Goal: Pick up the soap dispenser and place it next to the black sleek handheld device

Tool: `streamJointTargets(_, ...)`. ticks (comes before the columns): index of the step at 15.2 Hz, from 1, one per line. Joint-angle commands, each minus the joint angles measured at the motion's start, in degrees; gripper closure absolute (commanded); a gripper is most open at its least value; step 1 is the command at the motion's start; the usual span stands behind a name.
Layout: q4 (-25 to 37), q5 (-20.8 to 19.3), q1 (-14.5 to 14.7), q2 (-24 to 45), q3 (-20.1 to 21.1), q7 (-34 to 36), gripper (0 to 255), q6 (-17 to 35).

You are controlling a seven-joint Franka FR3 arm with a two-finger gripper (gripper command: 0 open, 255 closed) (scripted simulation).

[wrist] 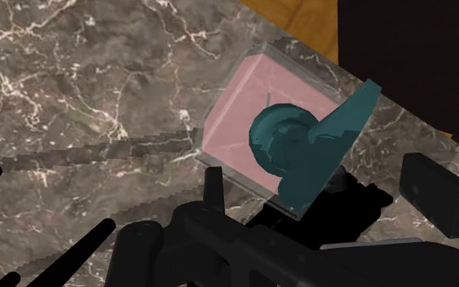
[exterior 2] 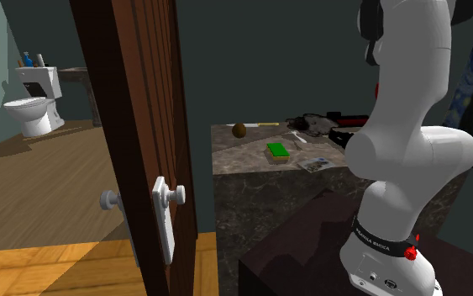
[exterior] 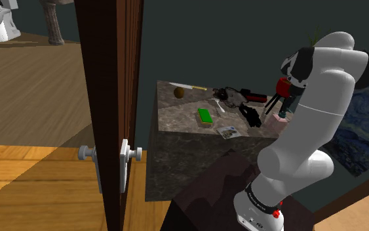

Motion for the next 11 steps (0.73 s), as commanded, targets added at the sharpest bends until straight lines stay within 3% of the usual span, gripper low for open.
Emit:
streamJointTargets(1, 2.3, -0.5, 0.1, -0.6, -0.2, 0.3, 0, -2.8)
streamJointTargets(3, 5.1, -1.0, 0.2, -1.2, -0.4, 0.6, 0, -6.1)
streamJointTargets(11, 5.1, -1.0, 0.2, -1.2, -0.4, 0.6, 0, -6.1)
